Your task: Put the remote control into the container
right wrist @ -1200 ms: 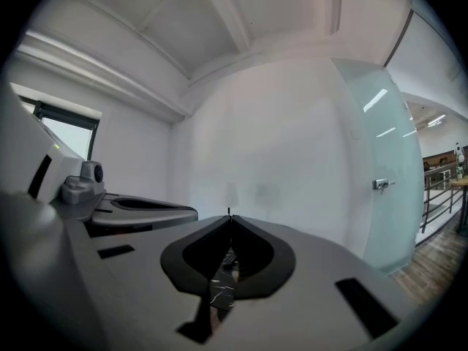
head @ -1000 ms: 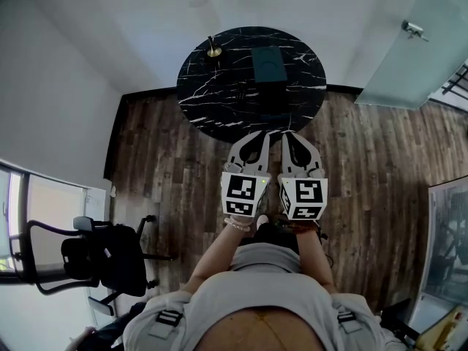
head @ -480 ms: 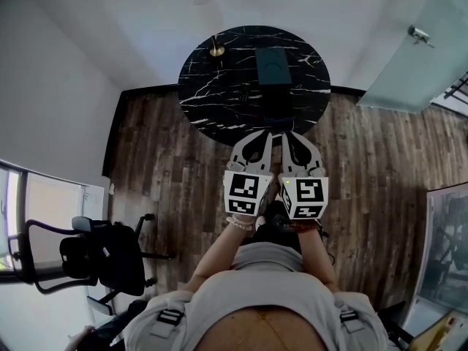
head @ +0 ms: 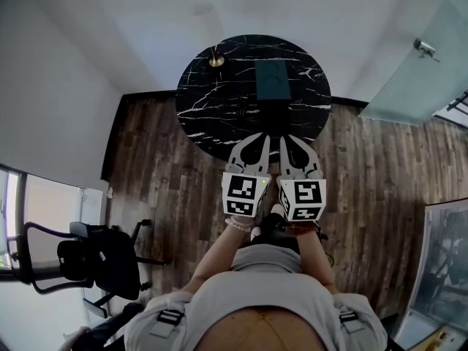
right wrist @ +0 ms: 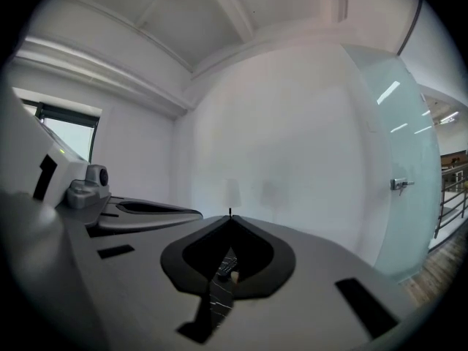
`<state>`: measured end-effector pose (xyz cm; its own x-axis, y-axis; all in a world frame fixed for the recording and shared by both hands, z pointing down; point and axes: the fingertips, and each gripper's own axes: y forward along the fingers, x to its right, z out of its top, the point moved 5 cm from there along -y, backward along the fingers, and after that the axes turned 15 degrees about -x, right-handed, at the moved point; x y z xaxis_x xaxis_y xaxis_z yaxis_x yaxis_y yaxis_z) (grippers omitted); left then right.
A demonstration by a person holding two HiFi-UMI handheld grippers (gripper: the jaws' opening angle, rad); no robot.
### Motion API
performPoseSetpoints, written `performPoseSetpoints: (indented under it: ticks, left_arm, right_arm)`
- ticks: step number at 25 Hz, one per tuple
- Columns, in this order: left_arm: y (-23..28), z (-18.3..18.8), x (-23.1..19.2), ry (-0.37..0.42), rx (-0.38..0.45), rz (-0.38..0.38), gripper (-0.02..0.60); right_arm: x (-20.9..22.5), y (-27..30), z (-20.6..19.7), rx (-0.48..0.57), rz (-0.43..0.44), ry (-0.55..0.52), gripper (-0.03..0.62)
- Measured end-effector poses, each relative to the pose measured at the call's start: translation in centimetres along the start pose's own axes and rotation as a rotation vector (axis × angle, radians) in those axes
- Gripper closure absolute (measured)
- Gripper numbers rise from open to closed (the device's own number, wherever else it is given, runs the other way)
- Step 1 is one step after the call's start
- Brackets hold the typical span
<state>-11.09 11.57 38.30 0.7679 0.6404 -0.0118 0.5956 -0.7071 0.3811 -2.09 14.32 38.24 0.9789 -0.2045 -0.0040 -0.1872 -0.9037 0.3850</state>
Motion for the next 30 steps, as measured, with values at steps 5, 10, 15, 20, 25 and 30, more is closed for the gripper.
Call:
performPoseSetpoints:
  ticks: [5,10,15,20,25,30]
  left_arm:
    - [2.8,1.4,0.0,-0.013,0.004,0.025,0.575]
    - [5.3,2.7,0.0,-0.018,0.002,0.060,0.575]
    - [7.0,3.8,0.3,-0.027,0.005,0.102,0.575]
    - [8.0,3.9,0.1,-0.036,0.004,0.132,0.575]
    - [9.0,4.0,-0.4,-0.051,-0.009,0.141,0.575]
    - [10.2,3.9,-1.0,-0.065,-0.017,0.129,0.575]
  right_arm:
    - [2.6,1.8,1.0,0.007,0.029,-0.010,0.583]
    - [5.0,3.7,2.0,0.015,0.060,-0.019,0.583]
    - [6.9,5.1,2.7,0.022,0.098,-0.035,0.582]
    - [7.8,6.3,2.9,0.022,0.127,-0.047,0.583]
    - [8.3,7.3,3.2,0.018,0.142,-0.049,0.583]
    - [8.9,8.3,3.1,0.006,0.131,-0.041,0.583]
